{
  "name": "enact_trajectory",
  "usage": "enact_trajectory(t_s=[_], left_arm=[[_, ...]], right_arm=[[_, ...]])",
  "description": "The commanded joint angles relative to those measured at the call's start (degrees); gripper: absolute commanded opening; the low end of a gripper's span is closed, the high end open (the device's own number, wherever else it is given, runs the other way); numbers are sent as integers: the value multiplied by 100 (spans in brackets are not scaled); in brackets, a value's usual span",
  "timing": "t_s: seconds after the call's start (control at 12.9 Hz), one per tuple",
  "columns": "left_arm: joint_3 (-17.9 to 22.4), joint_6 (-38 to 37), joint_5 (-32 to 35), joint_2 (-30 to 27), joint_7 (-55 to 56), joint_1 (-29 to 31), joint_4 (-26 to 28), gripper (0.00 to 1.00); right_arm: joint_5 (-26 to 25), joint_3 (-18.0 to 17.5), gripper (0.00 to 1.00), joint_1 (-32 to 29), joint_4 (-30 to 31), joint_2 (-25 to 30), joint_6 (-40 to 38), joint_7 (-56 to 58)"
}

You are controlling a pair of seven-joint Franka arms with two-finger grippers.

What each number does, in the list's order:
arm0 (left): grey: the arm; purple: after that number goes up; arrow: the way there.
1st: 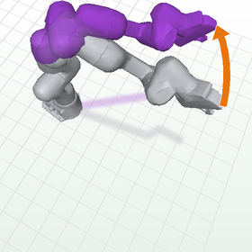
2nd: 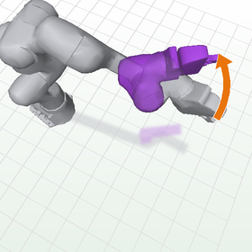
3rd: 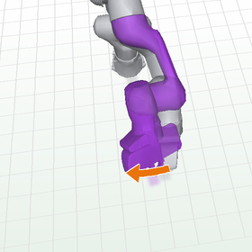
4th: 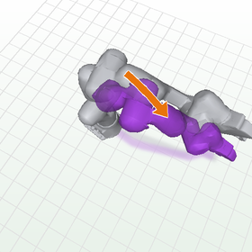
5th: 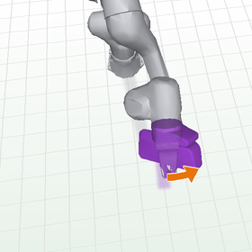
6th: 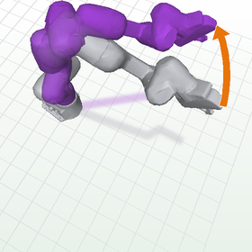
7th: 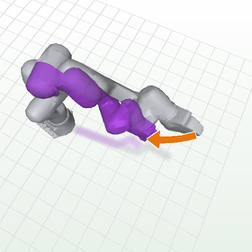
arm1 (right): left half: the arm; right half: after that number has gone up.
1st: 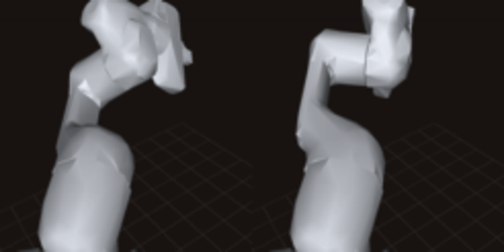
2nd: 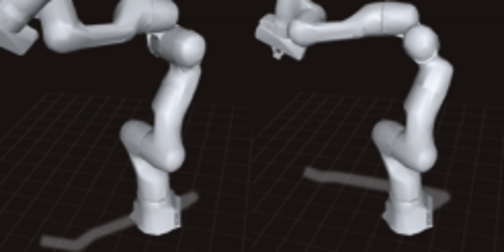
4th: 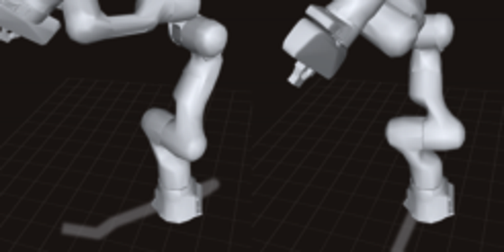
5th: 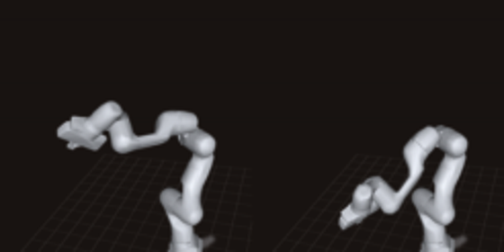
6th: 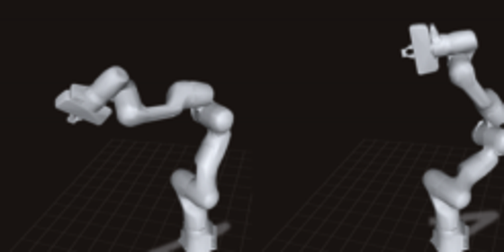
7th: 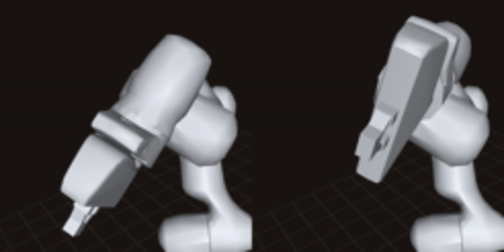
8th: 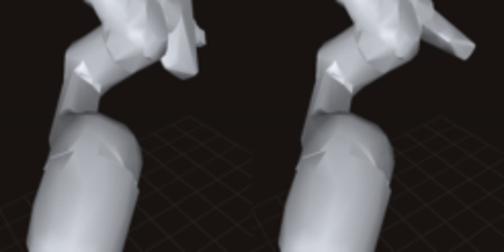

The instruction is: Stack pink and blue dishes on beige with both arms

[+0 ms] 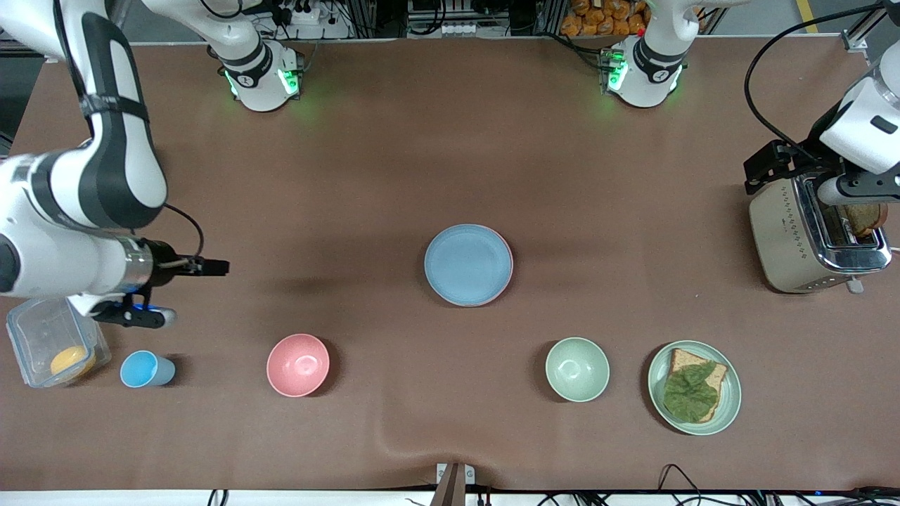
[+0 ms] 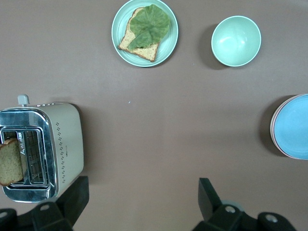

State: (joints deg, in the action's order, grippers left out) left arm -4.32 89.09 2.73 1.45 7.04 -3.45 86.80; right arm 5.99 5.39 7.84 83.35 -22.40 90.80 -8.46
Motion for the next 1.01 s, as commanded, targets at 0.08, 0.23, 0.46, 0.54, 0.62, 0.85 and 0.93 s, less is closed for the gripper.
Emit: enact_trajectory(t_s=[0.08, 0.23, 0.46, 0.54, 0.62, 0.85, 0.93], left_arm=[[28, -111, -18, -66, -107, 2, -58, 100], [37, -111, -27, -57, -116, 2, -58, 100], [28, -111, -36, -57, -116, 11, -67, 100], [19, -111, -62, -66, -116, 11, -67, 100], [19, -146, -71, -75, -116, 11, -67, 100], [19, -216, -36, -75, -116, 11, -67, 100], [10, -243, -36, -66, -116, 11, -67, 100]], right_arm=[[-415, -117, 100, -204, 955, 1552, 26, -51], [-467, -100, 100, -256, 868, 1940, -490, -77], [-564, -91, 100, -415, 492, 2143, -616, -95], [-555, -91, 100, -432, 403, 2135, -616, -104], [-538, -91, 100, -433, 384, 2117, -599, -121], [-573, -91, 100, -511, 393, 2091, -380, -104], [-573, -91, 100, -520, 393, 2091, -327, -104]])
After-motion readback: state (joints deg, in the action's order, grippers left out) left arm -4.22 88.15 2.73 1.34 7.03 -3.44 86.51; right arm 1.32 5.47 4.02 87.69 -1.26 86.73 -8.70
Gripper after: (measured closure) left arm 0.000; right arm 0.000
